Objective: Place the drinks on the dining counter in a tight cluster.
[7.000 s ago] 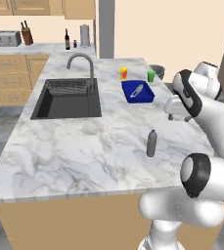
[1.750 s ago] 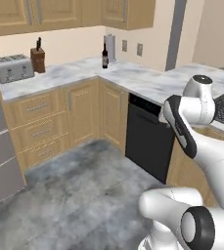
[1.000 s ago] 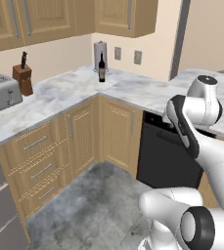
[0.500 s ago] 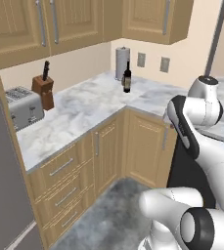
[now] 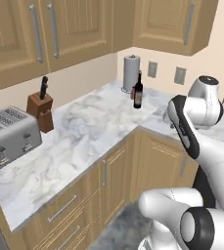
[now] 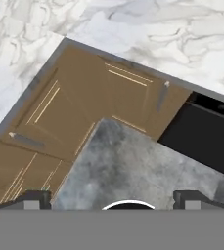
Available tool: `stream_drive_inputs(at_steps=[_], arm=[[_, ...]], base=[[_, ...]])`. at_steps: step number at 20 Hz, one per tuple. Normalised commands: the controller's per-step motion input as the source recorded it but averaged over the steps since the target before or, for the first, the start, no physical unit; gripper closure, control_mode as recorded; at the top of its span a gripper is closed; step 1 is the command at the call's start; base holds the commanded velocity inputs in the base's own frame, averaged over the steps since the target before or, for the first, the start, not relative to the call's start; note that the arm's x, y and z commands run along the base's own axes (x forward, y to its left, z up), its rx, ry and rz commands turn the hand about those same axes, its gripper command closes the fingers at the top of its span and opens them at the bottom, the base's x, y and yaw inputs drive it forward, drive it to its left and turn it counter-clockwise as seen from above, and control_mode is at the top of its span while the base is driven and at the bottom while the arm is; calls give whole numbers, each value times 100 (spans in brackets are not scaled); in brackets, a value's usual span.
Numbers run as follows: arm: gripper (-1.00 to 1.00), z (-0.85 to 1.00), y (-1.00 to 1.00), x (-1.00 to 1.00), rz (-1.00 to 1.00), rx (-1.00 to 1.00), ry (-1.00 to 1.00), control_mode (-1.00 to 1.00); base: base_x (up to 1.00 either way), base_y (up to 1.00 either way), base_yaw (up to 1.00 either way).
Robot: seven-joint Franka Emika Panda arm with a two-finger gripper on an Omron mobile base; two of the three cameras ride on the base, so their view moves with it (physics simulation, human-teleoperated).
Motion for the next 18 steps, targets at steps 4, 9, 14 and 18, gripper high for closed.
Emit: stream_drive_inputs(at_steps=[4, 9, 14, 18], arm=[[-100, 0, 0, 0, 0, 0, 0, 100], [-100, 0, 0, 0, 0, 0, 0, 100], [-100, 0, 0, 0, 0, 0, 0, 100], [-100, 0, 0, 0, 0, 0, 0, 100]], base=[[100, 0, 0], [100, 0, 0], [100, -14, 1], [100, -54, 10]])
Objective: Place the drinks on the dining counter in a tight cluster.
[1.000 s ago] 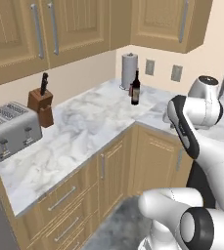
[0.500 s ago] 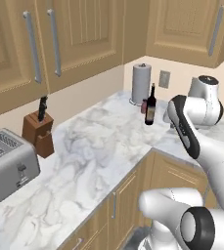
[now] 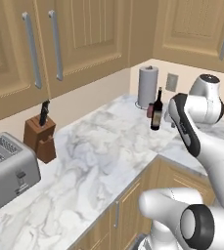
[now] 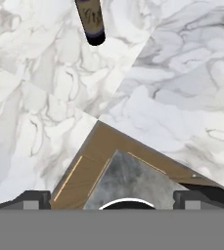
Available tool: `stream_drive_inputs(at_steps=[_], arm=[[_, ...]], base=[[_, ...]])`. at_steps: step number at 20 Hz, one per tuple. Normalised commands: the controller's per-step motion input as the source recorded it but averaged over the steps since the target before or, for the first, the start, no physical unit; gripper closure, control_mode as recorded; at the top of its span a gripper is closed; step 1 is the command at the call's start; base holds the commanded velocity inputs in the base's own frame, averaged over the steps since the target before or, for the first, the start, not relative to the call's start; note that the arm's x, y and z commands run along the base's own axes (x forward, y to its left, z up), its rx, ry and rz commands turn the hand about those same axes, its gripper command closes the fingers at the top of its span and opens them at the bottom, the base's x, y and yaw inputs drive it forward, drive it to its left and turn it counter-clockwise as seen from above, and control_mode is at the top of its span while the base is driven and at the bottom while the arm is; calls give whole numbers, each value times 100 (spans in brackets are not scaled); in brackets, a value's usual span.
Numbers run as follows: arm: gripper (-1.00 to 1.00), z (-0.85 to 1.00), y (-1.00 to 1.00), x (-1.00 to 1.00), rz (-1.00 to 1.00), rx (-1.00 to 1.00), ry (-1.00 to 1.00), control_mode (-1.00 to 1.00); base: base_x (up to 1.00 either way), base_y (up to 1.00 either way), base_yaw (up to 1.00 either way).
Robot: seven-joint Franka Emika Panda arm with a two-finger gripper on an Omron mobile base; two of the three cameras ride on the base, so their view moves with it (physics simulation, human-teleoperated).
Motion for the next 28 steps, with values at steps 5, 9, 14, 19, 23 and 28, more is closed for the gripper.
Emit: stream_drive_inputs(at_steps=[5, 9, 14, 19, 23, 28], arm=[[-100, 0, 0, 0, 0, 0, 0, 100], [-100, 0, 0, 0, 0, 0, 0, 100], [-100, 0, 0, 0, 0, 0, 0, 100], [-100, 0, 0, 0, 0, 0, 0, 100], [-100, 0, 0, 64, 16, 0, 6, -100], [-100, 0, 0, 66, 13, 0, 12, -100]], base=[[15, -6, 2], [20, 0, 4], [90, 0, 28], [99, 0, 29], [23, 0, 6], [0, 0, 0]])
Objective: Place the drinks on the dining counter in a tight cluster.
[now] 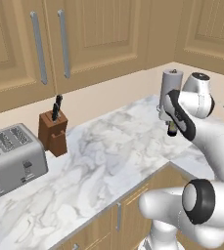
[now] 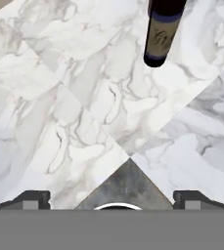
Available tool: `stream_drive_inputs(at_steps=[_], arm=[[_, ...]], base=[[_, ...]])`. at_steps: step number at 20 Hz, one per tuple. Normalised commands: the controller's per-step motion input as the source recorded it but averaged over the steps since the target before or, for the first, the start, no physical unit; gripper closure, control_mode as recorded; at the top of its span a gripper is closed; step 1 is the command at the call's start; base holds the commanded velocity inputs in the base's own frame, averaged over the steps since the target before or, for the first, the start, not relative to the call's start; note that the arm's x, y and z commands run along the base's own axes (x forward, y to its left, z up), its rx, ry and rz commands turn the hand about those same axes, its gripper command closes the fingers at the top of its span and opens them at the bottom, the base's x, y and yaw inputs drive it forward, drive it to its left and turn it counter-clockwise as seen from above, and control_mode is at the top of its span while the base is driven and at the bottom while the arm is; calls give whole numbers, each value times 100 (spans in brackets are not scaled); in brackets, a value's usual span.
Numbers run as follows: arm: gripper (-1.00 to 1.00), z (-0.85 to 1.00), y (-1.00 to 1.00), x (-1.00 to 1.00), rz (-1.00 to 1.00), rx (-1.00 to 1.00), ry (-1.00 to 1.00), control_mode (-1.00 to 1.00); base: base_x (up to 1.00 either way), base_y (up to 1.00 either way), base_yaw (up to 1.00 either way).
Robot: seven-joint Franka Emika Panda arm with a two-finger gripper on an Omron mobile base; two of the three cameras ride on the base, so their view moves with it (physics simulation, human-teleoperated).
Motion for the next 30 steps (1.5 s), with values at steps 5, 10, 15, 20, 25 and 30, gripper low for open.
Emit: stream_drive_inputs(at_steps=[5, 10, 15, 20, 25, 30], arm=[[-100, -22, -34, 48, 0, -3, -5, -100], [-100, -9, -42, 5, -17, 0, -4, -100], [-100, -8, -26, 25, -17, 0, -6, -100], [-100, -17, -20, 57, -12, 0, -11, -100], [-100, -20, -2, 59, 0, 0, -11, -100], [-100, -7, -7, 27, 0, 0, -8, -100]], base=[[0, 0, 0], [0, 0, 0], [0, 0, 0], [0, 0, 0], [0, 0, 0], [0, 0, 0]])
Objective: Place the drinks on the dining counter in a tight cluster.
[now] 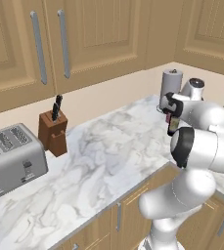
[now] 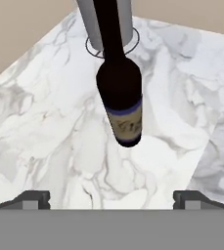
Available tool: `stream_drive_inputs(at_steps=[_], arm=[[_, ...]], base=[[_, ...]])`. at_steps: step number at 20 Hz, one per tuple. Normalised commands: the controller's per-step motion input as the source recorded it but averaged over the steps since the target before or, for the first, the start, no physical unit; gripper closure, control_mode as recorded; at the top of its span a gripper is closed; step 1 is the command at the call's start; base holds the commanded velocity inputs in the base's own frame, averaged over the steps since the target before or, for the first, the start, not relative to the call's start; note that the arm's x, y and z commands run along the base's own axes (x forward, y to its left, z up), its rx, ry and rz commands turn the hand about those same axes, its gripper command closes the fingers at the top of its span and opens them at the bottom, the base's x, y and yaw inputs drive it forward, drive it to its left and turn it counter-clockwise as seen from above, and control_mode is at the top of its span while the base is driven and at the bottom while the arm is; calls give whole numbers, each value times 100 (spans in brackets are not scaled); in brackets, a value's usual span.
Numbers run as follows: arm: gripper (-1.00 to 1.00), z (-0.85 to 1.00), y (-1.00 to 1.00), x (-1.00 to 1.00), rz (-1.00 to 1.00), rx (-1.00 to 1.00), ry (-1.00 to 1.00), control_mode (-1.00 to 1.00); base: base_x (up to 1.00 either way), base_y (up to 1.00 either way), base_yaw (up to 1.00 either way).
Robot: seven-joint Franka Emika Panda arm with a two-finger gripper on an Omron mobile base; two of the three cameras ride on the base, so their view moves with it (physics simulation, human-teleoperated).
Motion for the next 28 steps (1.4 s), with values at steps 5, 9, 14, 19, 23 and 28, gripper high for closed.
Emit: stream_drive_inputs(at_steps=[5, 9, 14, 19, 23, 28], arm=[[-100, 0, -10, -18, 0, 0, -5, -100], [-100, 0, -30, -31, 0, 3, -8, -100], [-100, 0, -31, -15, 2, 10, -16, -100], [-100, -7, -66, 9, 50, 13, -18, -100], [-100, 7, -32, -33, 54, 4, -10, -100], [-100, 31, -3, -88, 32, -4, -11, -100]], base=[[0, 0, 0], [0, 0, 0], [0, 0, 0], [0, 0, 0], [0, 0, 0], [0, 0, 0]])
